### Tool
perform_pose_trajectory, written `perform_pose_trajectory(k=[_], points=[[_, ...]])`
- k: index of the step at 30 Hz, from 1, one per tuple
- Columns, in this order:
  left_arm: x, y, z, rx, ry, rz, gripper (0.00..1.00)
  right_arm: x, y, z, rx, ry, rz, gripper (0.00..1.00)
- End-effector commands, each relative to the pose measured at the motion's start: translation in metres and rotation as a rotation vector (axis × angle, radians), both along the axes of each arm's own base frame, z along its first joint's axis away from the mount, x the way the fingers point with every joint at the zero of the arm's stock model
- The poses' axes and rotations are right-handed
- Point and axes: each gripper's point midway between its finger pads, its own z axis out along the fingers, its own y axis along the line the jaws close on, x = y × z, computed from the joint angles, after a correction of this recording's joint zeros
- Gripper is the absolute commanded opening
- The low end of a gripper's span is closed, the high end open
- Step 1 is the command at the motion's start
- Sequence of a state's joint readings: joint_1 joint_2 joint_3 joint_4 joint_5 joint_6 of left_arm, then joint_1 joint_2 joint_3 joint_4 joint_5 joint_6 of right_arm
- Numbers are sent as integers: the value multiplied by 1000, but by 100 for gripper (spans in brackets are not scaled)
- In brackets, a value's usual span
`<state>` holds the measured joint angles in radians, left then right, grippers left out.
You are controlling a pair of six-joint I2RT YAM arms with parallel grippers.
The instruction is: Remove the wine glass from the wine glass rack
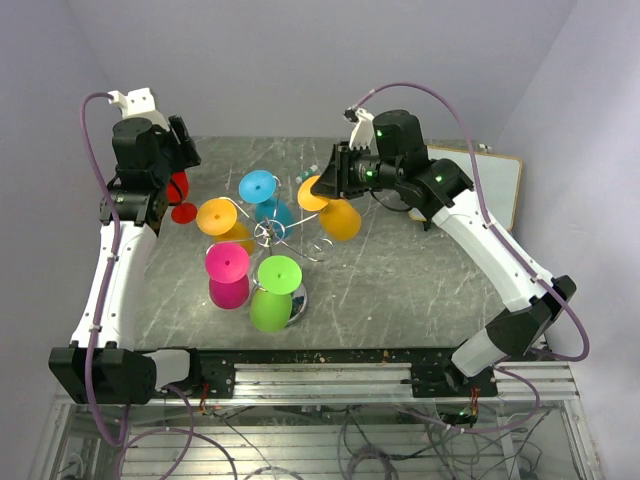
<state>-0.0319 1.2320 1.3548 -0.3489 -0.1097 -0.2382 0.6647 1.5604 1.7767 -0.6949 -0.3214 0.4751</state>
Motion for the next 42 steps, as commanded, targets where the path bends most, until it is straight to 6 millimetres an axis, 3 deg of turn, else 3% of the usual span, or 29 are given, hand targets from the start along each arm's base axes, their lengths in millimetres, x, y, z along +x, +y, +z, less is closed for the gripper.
perform_pose_trajectory(k=[1, 9, 18, 27, 42], points=[[1, -1, 19, -18, -43, -15, 72, 6, -8, -1, -40, -12, -32, 22], [1, 0, 18, -19, -42, -12, 70, 8, -4, -1, -15, 45, -61, 2], [2, -1, 17, -22, -40, -14, 70, -3, 1, 24, 177, 117, -128, 1], [3, -2, 15, -26, -35, -18, 70, -4, -16, 37, 358, 259, -351, 0], [4, -2, 14, -31, -30, -19, 70, -34, 1, 42, 463, 435, -234, 0]])
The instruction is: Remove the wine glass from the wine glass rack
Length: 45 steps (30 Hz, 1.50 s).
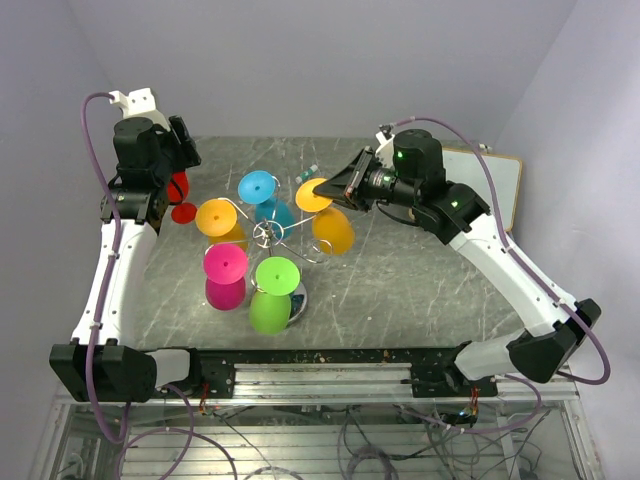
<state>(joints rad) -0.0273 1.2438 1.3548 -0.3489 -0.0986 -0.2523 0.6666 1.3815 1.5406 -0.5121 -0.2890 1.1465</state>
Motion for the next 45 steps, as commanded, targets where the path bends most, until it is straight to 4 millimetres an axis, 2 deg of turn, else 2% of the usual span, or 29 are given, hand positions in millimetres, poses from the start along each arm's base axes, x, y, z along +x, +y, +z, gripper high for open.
perform_pose_trajectory(k=[1, 8, 22, 29, 37, 45], points=[[1, -1, 19, -15, -40, -14, 70, -9, 4, 16, 81, 3, 45, 0], [1, -1, 19, -15, -41, -14, 70, -18, 16, 18, 133, 12, 117, 0], [0, -1, 20, -21, -45, -16, 70, -15, 37, 28, 162, -1, 159, 0], [0, -2, 20, -21, -44, -19, 70, -4, 44, 32, 175, -7, 144, 0], [0, -2, 21, -23, -47, -20, 70, 16, 44, 33, 178, 18, 40, 0], [-1, -3, 22, -25, -50, -23, 71, 27, 45, 35, 249, 103, -29, 0]])
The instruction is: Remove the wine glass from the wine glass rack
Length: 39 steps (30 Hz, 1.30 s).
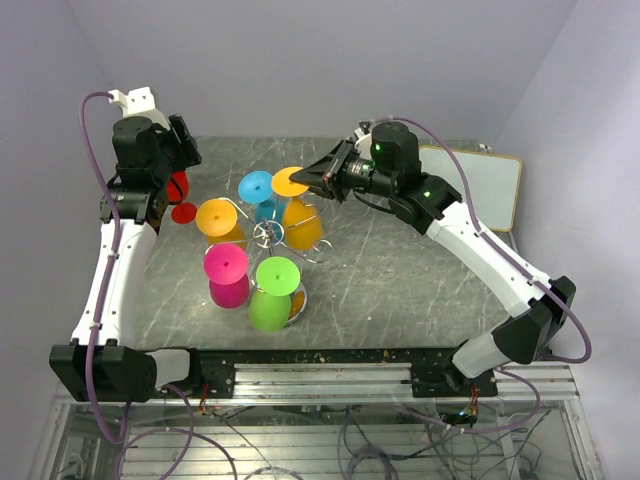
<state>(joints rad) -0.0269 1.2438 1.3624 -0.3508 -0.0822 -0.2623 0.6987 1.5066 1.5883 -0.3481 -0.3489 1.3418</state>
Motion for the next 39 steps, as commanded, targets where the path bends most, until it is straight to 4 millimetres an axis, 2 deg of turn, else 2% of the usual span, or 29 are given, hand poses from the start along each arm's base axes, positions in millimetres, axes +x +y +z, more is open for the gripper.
perform_pose_trajectory(k=[1, 6, 12, 15, 19, 24, 27, 30, 32, 36, 39], points=[[-1, 1, 19, -12, -44, -9, 70, 17, -3, 22, 88, 14, -96, 0], [0, 0, 18, -13, -41, -9, 70, 38, -26, 25, 180, 88, -250, 0], [0, 0, 18, -14, -41, -11, 70, 67, -69, 19, 274, 154, -416, 0], [0, 0, 18, -15, -40, -13, 70, 77, -97, 13, 286, 151, -510, 0], [0, -1, 18, -17, -41, -16, 70, 87, -141, -8, 242, 143, -615, 0], [0, -1, 17, -12, -36, -17, 71, 76, -181, -32, 172, -7, -686, 0], [-3, 12, 22, -9, -49, 23, 72, 64, -194, -45, 113, -83, -696, 0], [-6, 12, 27, -12, -67, 18, 72, 51, -201, -44, 89, -154, -689, 0], [-7, 10, 27, -10, -72, 13, 72, 43, -203, -37, 87, -208, -680, 0], [-12, 2, 31, 74, -74, 28, 76, 22, -210, -9, 101, -343, -662, 0], [-25, 11, 45, 109, -90, 81, 78, 6, -215, 11, 113, -420, -655, 0]])
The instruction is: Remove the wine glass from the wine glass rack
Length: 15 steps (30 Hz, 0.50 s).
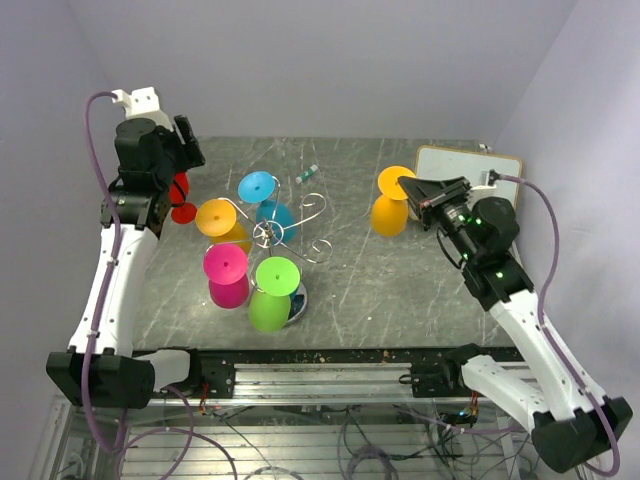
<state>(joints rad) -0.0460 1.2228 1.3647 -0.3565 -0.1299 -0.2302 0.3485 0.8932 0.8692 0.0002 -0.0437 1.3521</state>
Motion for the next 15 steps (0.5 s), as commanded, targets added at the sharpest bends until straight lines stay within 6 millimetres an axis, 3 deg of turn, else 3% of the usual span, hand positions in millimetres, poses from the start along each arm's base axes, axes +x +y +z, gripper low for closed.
perform_pose_trajectory(k=[1, 3, 7, 11, 12, 15], points=[[-25, 10, 47, 62, -91, 68, 79, -24, -13, 46, -46, -202, -19, 0], [-39, 4, 78, 14, -143, 44, 79, -32, -20, 50, -62, -215, -40, 0], [-78, -28, 143, -140, -267, -113, 80, -48, -36, 61, -68, -262, -100, 0], [-117, -69, 182, -294, -336, -334, 82, -62, -45, 73, -75, -318, -124, 0], [-131, -93, 195, -386, -361, -475, 83, -69, -46, 78, -58, -331, -117, 0], [-147, -129, 210, -553, -376, -706, 82, -80, -39, 86, -24, -367, -61, 0]])
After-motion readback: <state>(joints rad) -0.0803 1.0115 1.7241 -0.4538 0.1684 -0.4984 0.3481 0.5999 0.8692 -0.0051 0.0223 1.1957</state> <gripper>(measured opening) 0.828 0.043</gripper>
